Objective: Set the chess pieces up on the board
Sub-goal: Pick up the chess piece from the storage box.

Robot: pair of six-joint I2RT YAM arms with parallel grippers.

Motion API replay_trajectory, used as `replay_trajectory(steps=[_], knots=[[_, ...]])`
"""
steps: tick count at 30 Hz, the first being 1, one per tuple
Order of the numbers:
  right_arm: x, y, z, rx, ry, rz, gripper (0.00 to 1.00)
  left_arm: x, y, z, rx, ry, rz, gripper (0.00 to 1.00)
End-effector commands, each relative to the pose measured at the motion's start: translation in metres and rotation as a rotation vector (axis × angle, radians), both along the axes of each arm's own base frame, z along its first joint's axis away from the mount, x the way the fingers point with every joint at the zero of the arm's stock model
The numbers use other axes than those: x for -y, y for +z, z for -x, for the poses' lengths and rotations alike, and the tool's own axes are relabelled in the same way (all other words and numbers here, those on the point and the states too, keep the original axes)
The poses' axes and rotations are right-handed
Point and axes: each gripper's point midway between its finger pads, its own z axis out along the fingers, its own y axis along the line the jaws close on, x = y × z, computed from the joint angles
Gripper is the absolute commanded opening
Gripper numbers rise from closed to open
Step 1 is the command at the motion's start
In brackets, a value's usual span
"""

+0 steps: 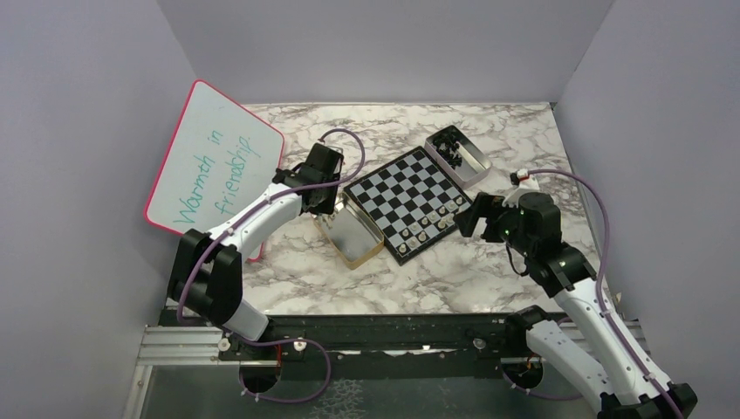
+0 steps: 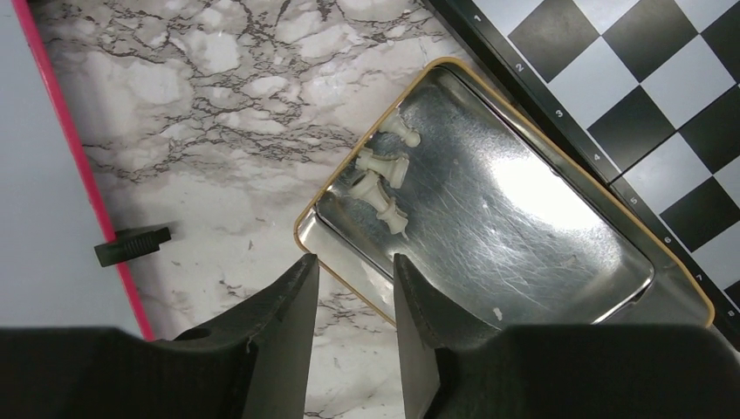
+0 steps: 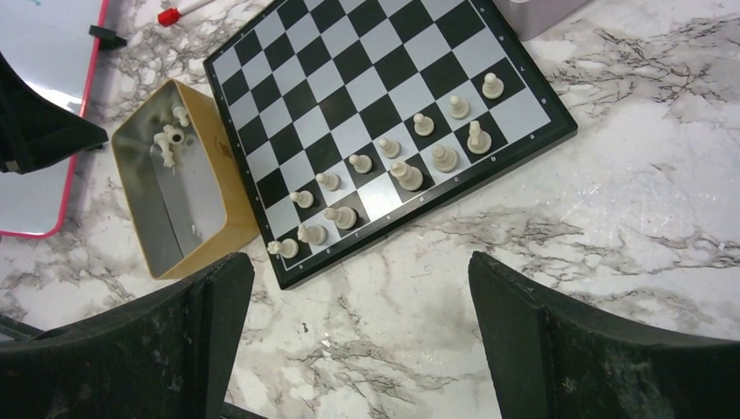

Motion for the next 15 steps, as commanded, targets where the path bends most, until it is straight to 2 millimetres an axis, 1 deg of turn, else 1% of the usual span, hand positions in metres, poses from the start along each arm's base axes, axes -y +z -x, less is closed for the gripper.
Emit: replay_trajectory(steps=[1,2,5,10,15], knots=[[-0.006,0.018,-0.007,0.049,0.031,-0.014,0.98,0.014,0.004,-0.004,-0.001,-0.033,0.068,0.36],[-0.008,0.017,-0.008,0.048,0.036,-0.019,0.98,0.017,0.007,-0.005,0.001,-0.030,0.087,0.36],[-0.012,0.017,-0.007,0.045,0.063,-0.026,0.97,0.018,0.010,-0.007,0.013,0.019,0.110,0.36],[-0.010,0.015,-0.007,0.043,0.043,-0.035,0.97,0.022,-0.001,-0.005,-0.027,0.040,0.127,0.30],[-0.010,0.021,-0.009,0.072,0.037,-0.038,0.97,0.020,-0.008,-0.009,-0.029,0.085,0.112,0.30]])
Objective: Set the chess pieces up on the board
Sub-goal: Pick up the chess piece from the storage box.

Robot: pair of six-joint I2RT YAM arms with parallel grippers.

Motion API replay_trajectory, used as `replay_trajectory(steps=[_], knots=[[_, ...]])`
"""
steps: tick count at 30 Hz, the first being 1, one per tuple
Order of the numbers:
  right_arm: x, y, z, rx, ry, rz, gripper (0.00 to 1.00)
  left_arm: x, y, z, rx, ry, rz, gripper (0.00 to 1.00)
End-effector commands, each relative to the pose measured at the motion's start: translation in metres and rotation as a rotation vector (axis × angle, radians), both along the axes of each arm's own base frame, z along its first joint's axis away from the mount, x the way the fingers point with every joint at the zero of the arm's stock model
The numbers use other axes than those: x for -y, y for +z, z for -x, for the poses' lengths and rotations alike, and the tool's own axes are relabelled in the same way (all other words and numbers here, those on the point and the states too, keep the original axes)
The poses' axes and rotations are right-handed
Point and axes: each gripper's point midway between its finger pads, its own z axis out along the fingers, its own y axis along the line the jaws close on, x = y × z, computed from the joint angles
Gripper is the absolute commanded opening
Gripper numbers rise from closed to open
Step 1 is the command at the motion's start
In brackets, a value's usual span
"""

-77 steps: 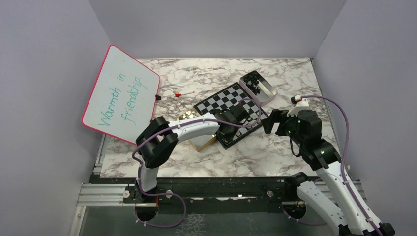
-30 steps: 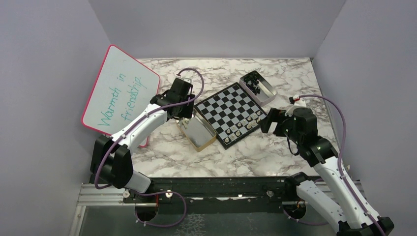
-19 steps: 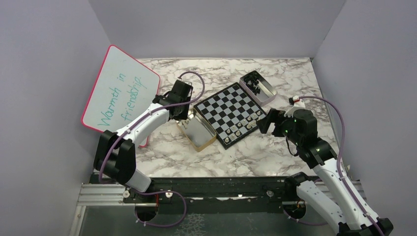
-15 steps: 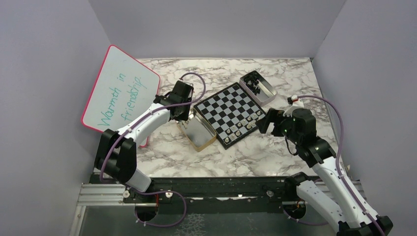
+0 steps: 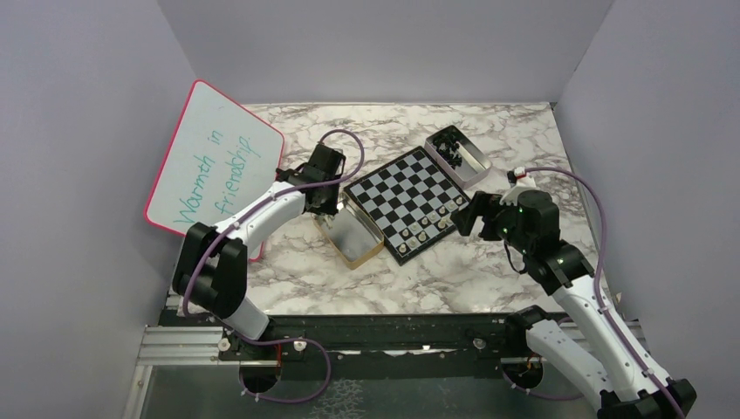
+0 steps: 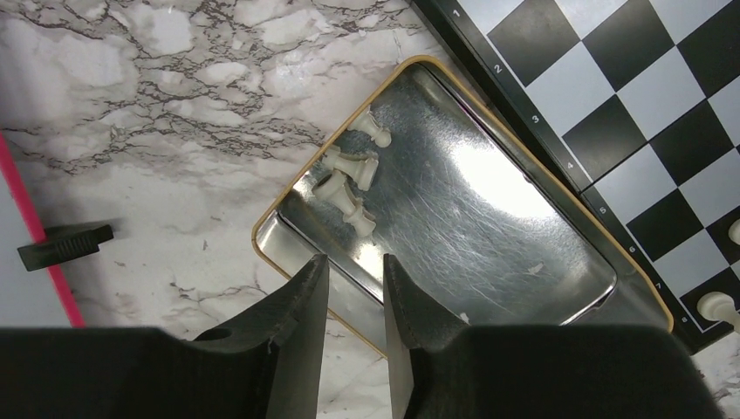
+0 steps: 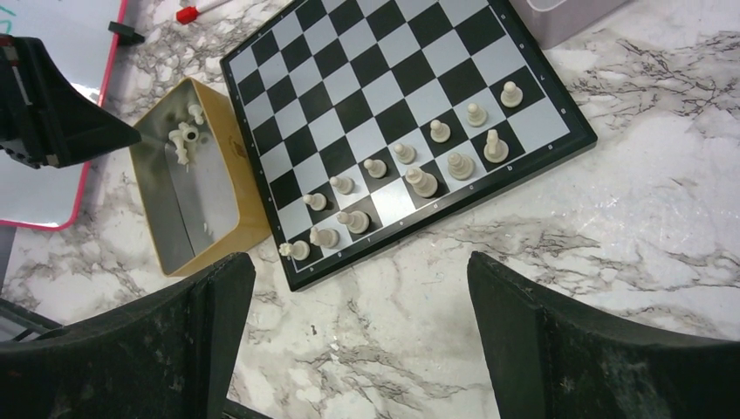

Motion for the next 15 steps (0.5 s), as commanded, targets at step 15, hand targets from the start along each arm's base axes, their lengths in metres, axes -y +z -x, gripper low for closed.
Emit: replay_trajectory(steps=[15], knots=[[-0.004,0.021,-0.002,0.069,0.013,-0.042,0.96,0.004,-0.037,-0.011,-0.024,0.106,0.008,0.24]])
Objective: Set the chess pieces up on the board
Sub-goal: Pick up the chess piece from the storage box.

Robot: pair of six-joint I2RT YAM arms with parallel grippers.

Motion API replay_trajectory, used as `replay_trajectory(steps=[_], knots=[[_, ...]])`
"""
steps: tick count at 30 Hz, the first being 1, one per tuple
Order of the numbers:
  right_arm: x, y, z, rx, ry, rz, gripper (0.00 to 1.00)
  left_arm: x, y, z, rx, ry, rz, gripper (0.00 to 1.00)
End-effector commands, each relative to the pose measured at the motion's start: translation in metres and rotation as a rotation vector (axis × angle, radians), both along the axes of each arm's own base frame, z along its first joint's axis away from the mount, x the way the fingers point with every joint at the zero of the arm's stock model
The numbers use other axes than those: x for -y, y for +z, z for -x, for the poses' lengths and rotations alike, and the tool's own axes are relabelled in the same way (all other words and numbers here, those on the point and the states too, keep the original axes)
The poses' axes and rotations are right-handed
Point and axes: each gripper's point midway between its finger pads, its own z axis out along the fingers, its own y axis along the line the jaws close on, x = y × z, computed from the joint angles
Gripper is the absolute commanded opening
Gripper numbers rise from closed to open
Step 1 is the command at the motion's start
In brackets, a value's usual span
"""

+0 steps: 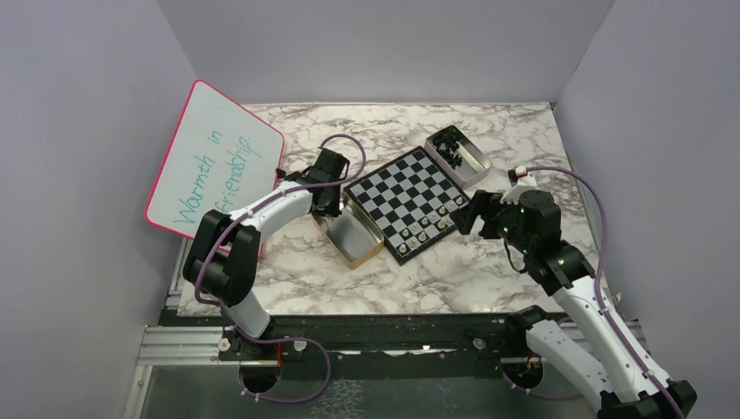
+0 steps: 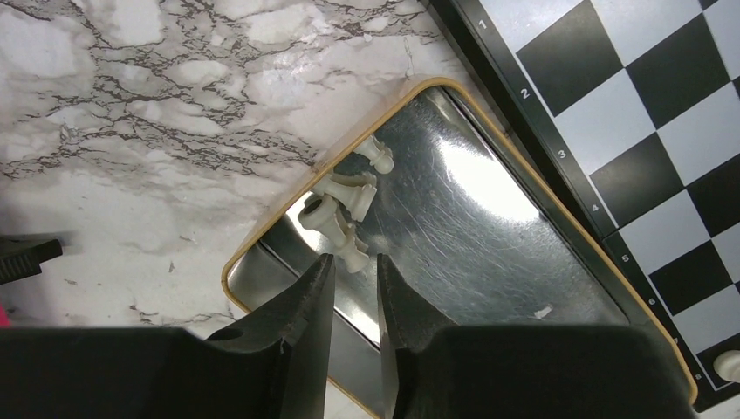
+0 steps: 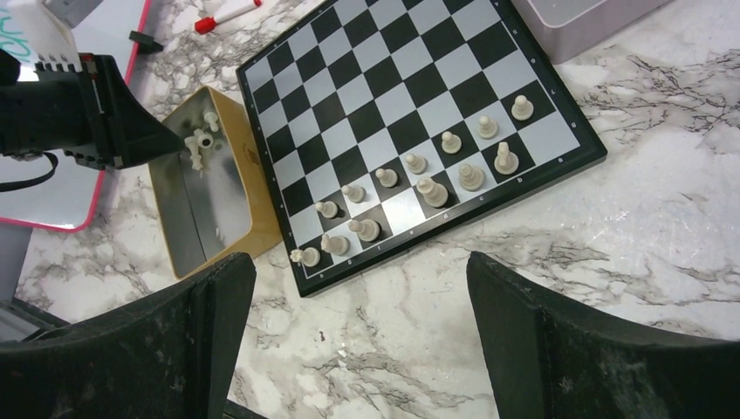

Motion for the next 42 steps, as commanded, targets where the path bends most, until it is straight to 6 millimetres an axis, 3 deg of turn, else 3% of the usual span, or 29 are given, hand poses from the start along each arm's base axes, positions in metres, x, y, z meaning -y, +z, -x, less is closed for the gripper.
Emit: replay_trajectory(steps=[1,22,30,36,42], knots=[[0.000,0.011,0.001,0.035,0.000,-0.023,0.96,-0.002,-0.008,-0.003,0.012,0.042,-0.005,0.24],[-0.003,0.006,0.011,0.018,0.022,-0.043,0.95,-0.006,-0.037,0.007,-0.047,0.079,-0.042,0.25],[-0.004,0.008,0.012,0.018,0.023,-0.052,0.95,-0.003,-0.046,0.012,-0.062,0.037,-0.049,0.29],[-0.004,0.005,0.013,0.014,0.025,-0.052,0.95,0.000,-0.037,0.012,-0.049,0.026,-0.027,0.24],[-0.003,0.000,0.014,0.002,0.023,-0.048,0.94,0.010,-0.014,0.016,-0.038,-0.011,0.033,0.17]])
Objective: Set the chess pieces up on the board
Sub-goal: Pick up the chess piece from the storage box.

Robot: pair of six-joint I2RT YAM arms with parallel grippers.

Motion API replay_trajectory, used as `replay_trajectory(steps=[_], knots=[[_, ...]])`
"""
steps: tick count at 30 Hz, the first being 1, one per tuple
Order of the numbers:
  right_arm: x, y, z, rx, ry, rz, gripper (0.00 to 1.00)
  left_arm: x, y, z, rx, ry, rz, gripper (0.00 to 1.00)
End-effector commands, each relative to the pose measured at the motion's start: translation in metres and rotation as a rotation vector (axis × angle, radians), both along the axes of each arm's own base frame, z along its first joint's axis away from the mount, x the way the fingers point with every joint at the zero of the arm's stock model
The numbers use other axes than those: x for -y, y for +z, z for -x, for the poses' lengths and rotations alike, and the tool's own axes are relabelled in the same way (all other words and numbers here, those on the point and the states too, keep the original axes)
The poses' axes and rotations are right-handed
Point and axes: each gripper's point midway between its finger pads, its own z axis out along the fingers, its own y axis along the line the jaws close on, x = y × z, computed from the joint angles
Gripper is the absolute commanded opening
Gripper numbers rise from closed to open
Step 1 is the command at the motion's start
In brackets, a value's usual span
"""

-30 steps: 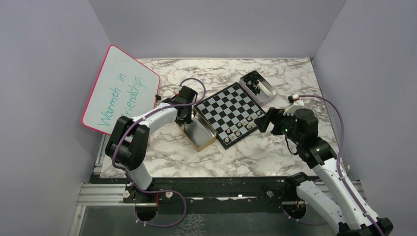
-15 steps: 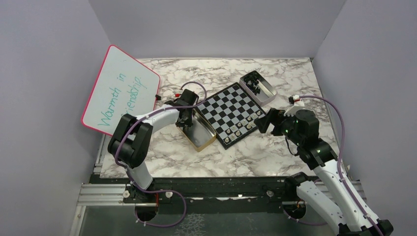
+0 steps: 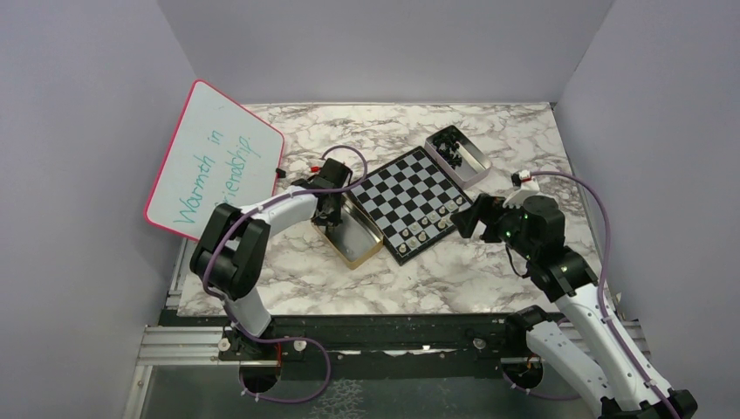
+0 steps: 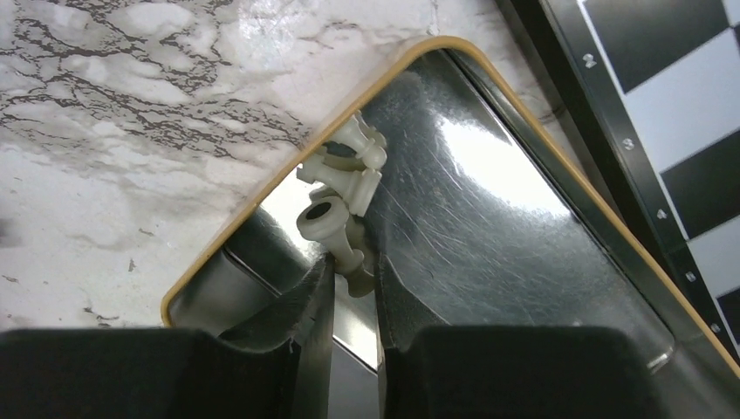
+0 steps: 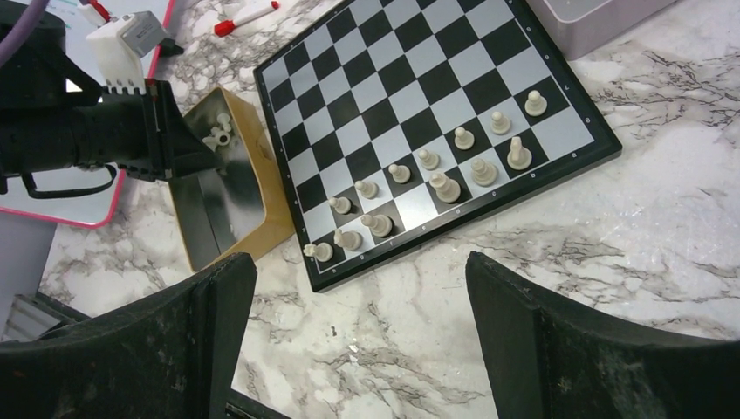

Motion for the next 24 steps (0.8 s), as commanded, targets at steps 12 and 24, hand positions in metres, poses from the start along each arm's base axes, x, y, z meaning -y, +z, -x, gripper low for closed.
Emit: replay_trajectory(steps=[12,24], knots=[[-0.030,-0.008,0.001,0.011,0.182,-0.037,0.85,0.035,0.090,0.026,0.052,-0.215,0.224,0.15],[-0.071,0.016,-0.008,0.265,0.478,-0.044,0.68,0.087,0.139,0.062,-0.001,-0.458,0.536,0.12]])
